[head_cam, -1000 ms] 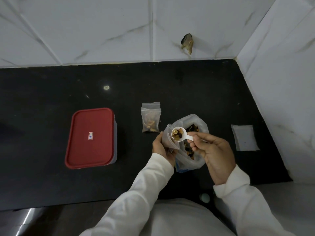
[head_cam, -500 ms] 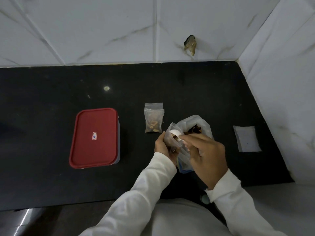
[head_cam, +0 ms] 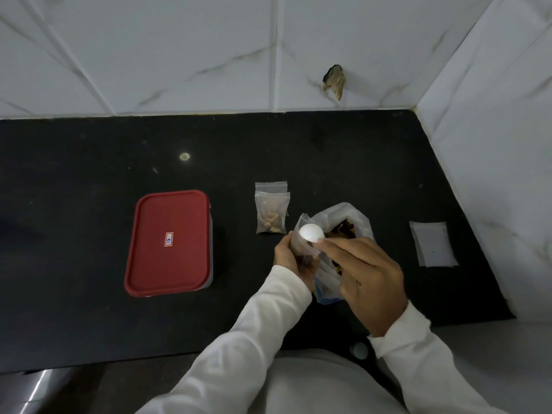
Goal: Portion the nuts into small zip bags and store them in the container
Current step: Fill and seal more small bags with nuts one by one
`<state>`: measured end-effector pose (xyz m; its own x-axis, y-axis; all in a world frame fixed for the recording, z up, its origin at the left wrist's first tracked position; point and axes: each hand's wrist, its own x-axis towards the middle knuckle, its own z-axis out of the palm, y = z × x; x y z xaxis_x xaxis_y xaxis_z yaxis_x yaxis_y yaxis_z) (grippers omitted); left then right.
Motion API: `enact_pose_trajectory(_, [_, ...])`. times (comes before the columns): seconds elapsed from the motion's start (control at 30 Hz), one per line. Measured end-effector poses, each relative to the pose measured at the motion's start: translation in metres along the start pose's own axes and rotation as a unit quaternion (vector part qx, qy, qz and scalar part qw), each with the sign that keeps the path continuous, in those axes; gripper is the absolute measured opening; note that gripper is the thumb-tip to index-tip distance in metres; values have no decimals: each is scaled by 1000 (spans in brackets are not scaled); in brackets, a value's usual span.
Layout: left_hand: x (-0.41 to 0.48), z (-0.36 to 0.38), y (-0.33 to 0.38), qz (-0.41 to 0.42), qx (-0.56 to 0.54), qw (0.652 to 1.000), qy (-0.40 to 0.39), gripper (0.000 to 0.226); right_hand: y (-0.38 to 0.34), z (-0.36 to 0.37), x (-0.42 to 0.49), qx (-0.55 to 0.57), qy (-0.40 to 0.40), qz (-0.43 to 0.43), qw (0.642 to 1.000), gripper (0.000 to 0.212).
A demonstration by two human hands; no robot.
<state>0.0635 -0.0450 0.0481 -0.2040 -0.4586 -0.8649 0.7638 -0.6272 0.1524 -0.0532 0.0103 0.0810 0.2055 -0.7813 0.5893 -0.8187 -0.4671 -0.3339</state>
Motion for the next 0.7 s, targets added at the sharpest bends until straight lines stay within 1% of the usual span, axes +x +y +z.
enact_pose_trajectory(0.03, [0, 0, 1, -2, 2, 1000, 1, 30, -3, -4, 2, 24, 9, 36, 999, 34])
enact_pose_trajectory(0.07, [1, 0, 1, -4, 7, 1000, 4, 30, -5, -8, 4, 50, 24, 92, 994, 30])
enact_pose_trajectory(0.13, [2, -2, 3, -7, 15, 1000, 8, 33, -5, -18, 7, 89, 50, 216, 971, 18])
enact_pose_trajectory(0.17, [3, -4, 3, -7, 16, 1000, 9, 34, -2, -21, 6, 92, 57, 270, 957, 16])
enact_pose_trajectory(0.23, [5, -7, 3, -2, 13, 1000, 12, 35, 13, -18, -2, 79, 35, 359, 929, 17])
enact_pose_trajectory(0.3, [8, -10, 2, 5, 6, 1000, 15, 37, 26, -10, -13, 70, -8, 419, 905, 17])
enact_pose_trajectory(0.47, [15, -15, 0, 1, 3, 1000, 23, 39, 44, 10, -30, 48, -80, 468, 879, 12])
enact_pose_trajectory(0.6, [15, -15, 0, -5, 8, 999, 31, 36, 52, 19, -25, 55, -146, 491, 857, 17])
enact_pose_trajectory(0.63, [14, -14, 0, -4, 9, 999, 32, 34, 53, 19, -24, 44, -158, 483, 860, 19])
enact_pose_trajectory(0.7, [13, -14, 0, 1, 11, 999, 30, 28, 53, 15, -24, -20, -174, 430, 886, 22])
